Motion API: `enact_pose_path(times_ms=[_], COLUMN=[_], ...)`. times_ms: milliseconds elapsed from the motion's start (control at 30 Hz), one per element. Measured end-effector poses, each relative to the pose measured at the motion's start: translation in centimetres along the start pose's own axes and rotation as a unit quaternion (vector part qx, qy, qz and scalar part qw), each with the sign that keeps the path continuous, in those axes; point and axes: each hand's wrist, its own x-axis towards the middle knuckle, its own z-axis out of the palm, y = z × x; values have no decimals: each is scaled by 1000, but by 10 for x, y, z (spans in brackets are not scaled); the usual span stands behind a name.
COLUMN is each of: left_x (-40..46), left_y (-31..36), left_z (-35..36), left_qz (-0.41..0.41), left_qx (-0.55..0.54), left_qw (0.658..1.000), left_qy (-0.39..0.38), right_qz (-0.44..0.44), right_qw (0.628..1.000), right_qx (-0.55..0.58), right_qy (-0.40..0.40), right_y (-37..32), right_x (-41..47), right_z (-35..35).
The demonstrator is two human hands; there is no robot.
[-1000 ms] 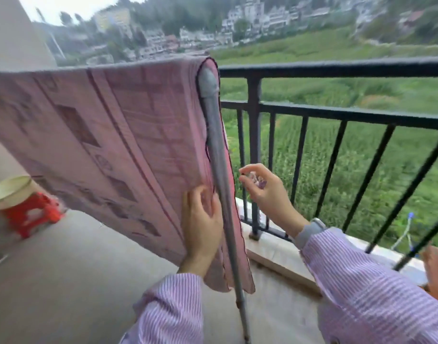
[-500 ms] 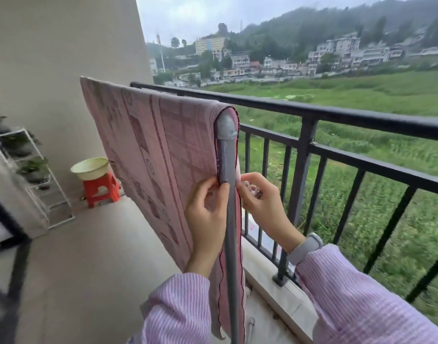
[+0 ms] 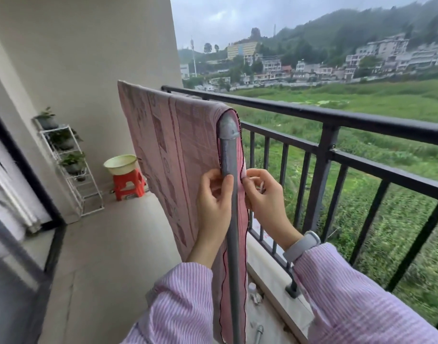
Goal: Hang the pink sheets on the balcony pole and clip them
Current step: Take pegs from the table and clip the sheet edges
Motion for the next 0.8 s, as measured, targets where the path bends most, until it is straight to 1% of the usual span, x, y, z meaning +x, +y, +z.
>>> enact_pose_path(times_ms=[67,133,200,233,267,300,333,400,533,700,800], left_x=[2,4,8,10,11,12,11,6,-4,-14,-24], left_y=[-1,-4,-5,-6,-6,-5,-3,0,7,23,32], left_z=[2,2,0,-1,-3,-4,-5,-9,-20,-15,-2], left_qz=[-27,-86,-148,-168,-174,-165,-142,-81,4,74,104], left_qx=[-32,-84,-160,-192,-200,-178,-133,-35,86,155,159], left_qw=[999,992,975,966,963,969,979,994,993,983,981], left_qy=[16,41,47,47,48,50,54,63,78,69,36], right_qz=[-2,-2,-4,-1,7,17,25,23,-30,-92,-102], right_qw=[1000,999,998,997,996,995,993,992,992,989,990], right_qx=[15,29,44,53,63,73,79,69,19,-52,-69], right_qy=[-8,-25,-44,-54,-63,-72,-80,-99,-119,-103,-76], right_y=[0,-2,-4,-5,-5,-5,-5,-4,-1,1,0], right_x=[0,-1,-1,-2,-2,-2,-2,-1,-2,2,7], right_z=[0,-1,-3,-3,-3,-3,-3,-5,-10,-15,-15])
